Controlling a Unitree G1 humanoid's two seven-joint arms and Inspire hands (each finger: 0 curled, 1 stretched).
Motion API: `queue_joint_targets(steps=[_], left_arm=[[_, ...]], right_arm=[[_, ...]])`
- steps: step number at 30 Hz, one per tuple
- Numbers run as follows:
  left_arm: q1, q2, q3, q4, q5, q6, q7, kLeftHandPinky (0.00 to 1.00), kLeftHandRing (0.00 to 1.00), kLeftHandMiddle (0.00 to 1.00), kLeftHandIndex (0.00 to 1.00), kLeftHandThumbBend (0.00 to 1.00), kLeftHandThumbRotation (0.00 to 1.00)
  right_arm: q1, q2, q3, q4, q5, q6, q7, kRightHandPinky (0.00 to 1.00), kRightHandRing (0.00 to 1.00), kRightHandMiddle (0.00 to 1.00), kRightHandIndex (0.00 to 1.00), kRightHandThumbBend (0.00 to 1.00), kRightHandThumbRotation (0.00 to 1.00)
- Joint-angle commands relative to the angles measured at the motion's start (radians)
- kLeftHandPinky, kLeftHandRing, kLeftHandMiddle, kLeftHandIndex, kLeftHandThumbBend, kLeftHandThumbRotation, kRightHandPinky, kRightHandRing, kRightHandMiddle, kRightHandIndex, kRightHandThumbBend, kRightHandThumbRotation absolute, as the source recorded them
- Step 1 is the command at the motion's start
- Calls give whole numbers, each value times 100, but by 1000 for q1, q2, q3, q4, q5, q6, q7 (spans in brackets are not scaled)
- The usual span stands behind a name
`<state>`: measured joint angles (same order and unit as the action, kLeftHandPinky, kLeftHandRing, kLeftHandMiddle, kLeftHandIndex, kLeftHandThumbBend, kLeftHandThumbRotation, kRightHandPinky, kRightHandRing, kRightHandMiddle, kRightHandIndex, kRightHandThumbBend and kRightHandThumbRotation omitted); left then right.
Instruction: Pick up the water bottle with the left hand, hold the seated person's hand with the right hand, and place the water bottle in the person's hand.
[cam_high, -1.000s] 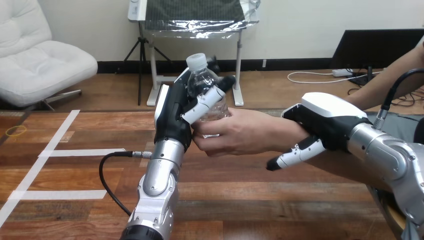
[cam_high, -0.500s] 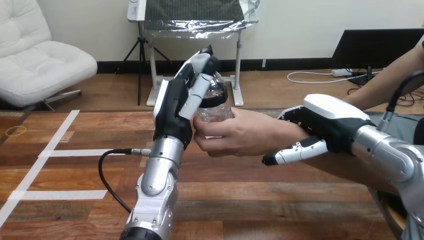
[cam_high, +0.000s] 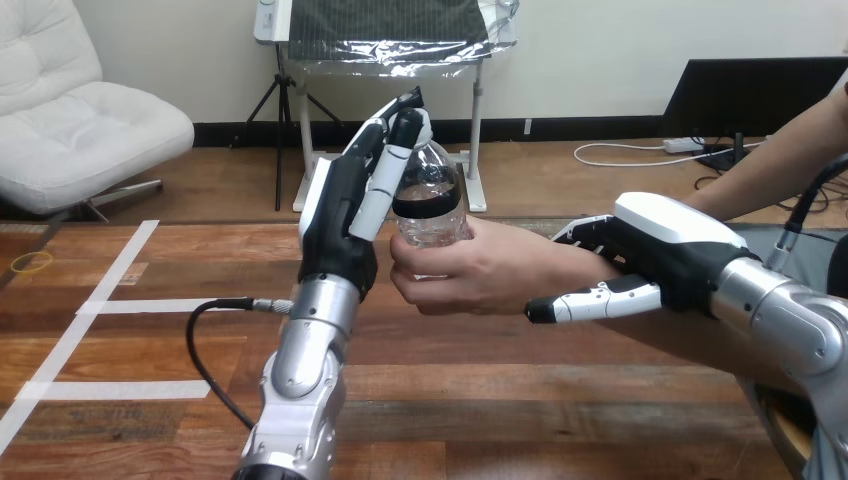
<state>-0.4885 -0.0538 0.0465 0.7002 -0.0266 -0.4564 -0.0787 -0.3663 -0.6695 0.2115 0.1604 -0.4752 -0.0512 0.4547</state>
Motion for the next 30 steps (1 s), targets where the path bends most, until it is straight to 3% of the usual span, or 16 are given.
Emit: queue_joint_targets(steps=[1,11,20,30], left_arm=[[-4,20,-13,-61,16,16,-3,90,87,87,85,64,86],[27,25,-24,-112,22,45,-3,95,91,90,88,69,81],[58,19,-25,-159,10,60,-3,95,92,90,88,70,79],[112,16,-35,-248,12,82,6,94,95,92,88,67,82]], right_arm=[[4,-2,-47,-37,31,4,-15,54,73,77,79,100,85],[40,33,-98,-50,104,13,-54,60,78,82,84,100,89],[79,81,-143,-69,152,18,-135,66,82,87,89,100,93],[110,141,-204,-57,285,-55,-170,78,91,94,95,99,99]])
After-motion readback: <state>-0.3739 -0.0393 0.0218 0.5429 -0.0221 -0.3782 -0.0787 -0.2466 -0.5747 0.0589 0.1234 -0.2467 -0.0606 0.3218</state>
